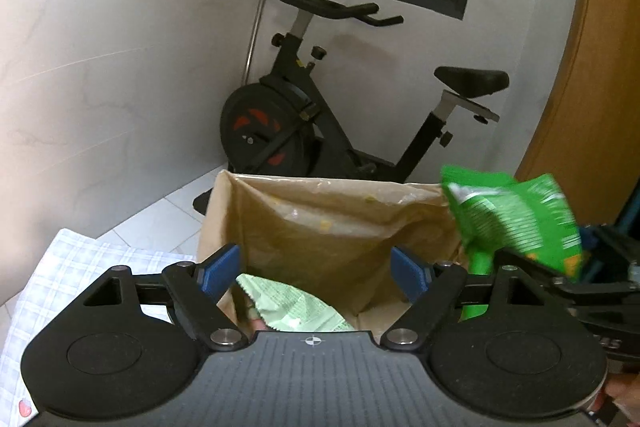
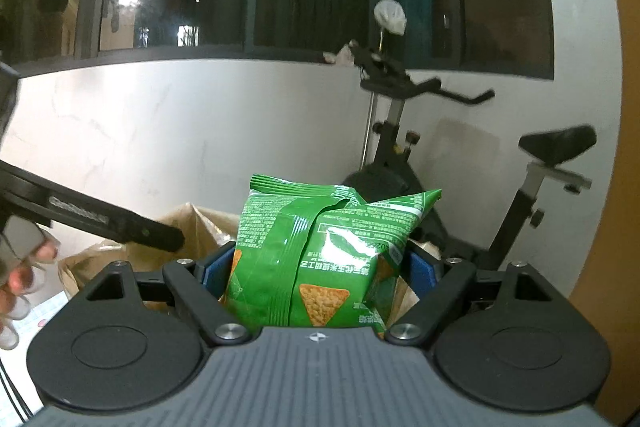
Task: Organize snacks
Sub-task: 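Lift both green bags over the box and open both grippers to drop them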
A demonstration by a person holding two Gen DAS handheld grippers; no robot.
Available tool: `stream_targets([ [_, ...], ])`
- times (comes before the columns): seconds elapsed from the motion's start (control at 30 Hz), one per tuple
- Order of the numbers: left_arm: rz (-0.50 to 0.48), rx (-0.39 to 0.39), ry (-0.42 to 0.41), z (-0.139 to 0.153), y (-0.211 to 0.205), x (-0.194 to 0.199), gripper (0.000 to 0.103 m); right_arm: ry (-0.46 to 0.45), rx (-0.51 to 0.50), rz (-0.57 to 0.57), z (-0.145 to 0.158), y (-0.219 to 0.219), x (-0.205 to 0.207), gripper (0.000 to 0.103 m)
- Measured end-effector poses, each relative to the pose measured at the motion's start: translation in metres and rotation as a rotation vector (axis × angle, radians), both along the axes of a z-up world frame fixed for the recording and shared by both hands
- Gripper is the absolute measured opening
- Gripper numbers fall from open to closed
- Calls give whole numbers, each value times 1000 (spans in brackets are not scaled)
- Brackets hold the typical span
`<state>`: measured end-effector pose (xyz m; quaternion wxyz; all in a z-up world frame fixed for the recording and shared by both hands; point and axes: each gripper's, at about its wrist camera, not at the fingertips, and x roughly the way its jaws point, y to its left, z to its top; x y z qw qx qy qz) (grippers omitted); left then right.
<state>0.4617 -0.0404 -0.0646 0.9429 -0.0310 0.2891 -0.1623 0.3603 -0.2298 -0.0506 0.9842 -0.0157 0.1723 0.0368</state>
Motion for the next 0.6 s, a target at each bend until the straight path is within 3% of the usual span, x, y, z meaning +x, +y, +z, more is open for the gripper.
stream_targets([
  [0.27,24,-6,-32,11,19,-37,84,129,18,-4,-12,6,19,89],
  [0.37,30,-5,-58,14,25,-50,84,105,31,-20,-7,5,9,94],
  [0.6,38,-2,-89,21,45,-87,84,75,61,-12,3,3,-25,95],
])
